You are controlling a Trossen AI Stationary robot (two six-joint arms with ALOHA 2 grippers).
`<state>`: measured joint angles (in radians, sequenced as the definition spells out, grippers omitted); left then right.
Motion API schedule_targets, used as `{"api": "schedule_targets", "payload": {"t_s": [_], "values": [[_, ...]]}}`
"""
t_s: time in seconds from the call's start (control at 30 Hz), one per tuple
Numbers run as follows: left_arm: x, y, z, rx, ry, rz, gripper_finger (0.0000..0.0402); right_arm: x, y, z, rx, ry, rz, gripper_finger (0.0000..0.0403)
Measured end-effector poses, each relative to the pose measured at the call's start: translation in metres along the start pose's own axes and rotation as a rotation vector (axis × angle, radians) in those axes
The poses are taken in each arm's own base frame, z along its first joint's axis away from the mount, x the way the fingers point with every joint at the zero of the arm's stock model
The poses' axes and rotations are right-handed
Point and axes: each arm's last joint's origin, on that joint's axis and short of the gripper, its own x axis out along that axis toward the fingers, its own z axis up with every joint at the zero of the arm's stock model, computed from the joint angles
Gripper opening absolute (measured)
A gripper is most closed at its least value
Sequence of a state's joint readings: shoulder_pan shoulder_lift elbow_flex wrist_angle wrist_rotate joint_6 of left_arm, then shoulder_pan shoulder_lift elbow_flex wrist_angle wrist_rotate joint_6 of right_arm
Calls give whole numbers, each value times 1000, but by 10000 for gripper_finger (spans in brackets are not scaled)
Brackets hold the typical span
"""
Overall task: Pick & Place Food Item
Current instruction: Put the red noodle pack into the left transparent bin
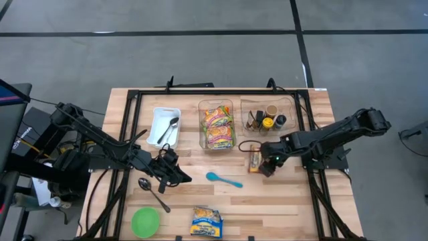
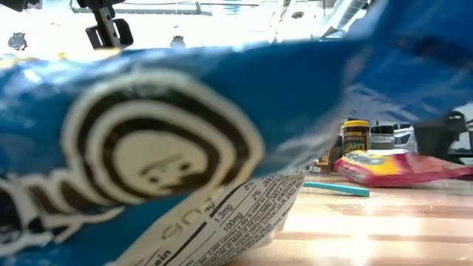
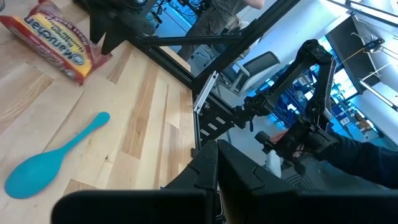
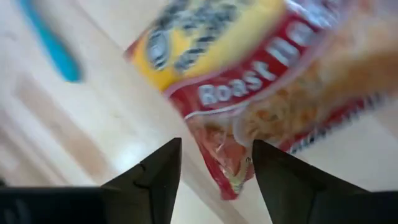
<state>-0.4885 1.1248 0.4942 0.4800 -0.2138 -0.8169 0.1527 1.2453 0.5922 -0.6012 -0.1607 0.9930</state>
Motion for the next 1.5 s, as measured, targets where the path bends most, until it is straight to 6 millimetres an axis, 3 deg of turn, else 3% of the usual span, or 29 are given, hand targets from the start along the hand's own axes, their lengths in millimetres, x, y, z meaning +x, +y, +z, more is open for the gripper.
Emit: {"api": "schedule_targets", "payload": {"t_s": [0.23,0.77,1.5], "values": [[0,0,0,0,0,0,0,0,2,0,13,-8,13,171],[0,0,0,0,-3,3,0,1,6,-16,387,123,5,161],[0,0,0,0,-2,2,0,6,26,-56,594,-210,-3,142]]}}
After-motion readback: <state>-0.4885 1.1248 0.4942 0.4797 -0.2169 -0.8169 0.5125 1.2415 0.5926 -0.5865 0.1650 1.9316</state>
